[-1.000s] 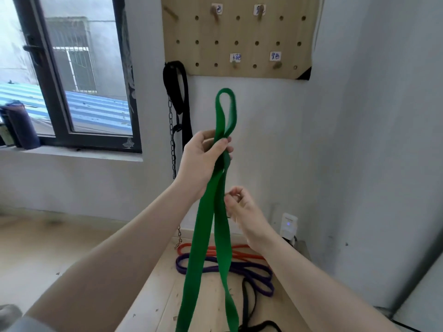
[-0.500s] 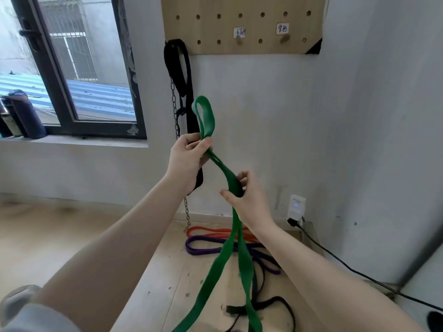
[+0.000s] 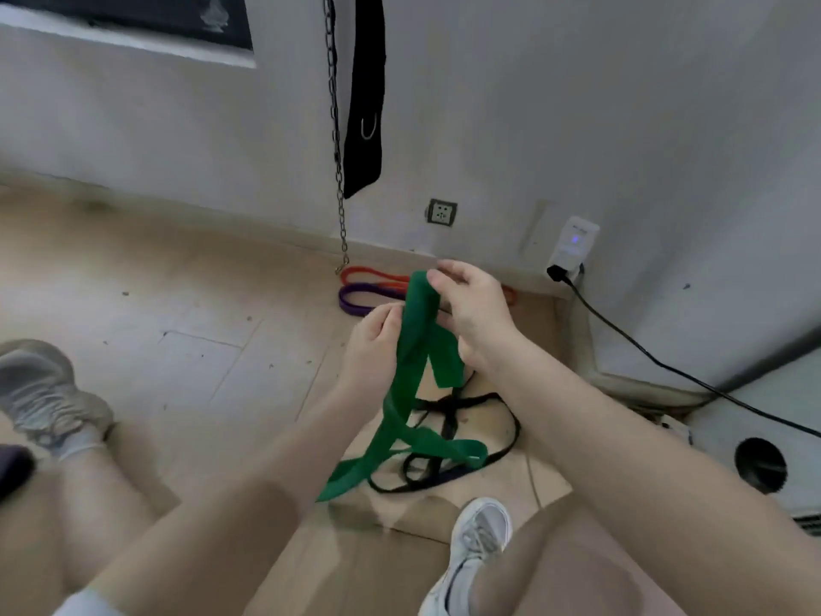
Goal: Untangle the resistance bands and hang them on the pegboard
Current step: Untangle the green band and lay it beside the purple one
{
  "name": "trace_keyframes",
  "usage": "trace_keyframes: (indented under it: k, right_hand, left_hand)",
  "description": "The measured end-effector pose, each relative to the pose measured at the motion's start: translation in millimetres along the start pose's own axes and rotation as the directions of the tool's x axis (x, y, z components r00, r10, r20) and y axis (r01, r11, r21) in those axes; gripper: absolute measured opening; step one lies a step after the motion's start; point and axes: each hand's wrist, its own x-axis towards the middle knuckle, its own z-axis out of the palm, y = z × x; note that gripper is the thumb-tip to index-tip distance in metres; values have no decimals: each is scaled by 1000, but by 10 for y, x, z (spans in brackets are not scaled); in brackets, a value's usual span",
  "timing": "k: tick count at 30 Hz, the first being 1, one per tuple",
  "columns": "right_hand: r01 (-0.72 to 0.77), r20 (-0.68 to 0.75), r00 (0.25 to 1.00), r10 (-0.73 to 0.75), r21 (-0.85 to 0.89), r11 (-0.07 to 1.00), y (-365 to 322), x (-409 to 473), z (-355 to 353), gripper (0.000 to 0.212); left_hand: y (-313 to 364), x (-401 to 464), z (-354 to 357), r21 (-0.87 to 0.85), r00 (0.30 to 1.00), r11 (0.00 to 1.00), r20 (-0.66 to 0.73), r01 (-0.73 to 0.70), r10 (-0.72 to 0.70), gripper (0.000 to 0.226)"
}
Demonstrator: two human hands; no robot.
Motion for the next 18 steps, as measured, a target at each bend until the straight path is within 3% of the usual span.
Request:
trace_keyframes:
  k: [2, 6, 9, 15, 18]
  right_hand:
    - [21, 35, 999, -19, -59, 998, 162, -6, 14, 30]
    - [73, 88, 994, -63, -118, 990, 300, -16, 50, 35]
    - [98, 155, 983, -101, 22, 995, 227, -20, 87, 33]
    - [80, 216, 966, -145, 283, 956, -46, 60, 82, 35]
    - [82, 220, 969, -109, 131, 988, -20, 64, 92, 44]
  left_hand:
    - [-112, -62, -51, -73, 998, 997, -48, 23, -27, 27]
    - [-221, -173, -168, -71, 999, 997, 25, 24, -22, 17]
    - [-275, -205, -222, 19, 999, 1000, 40, 14, -15, 15]
    - [-144, -202, -335, -54, 998, 998, 50, -31, 34, 16]
    - [13, -194, -281, -52, 997, 996, 14, -72, 73, 16]
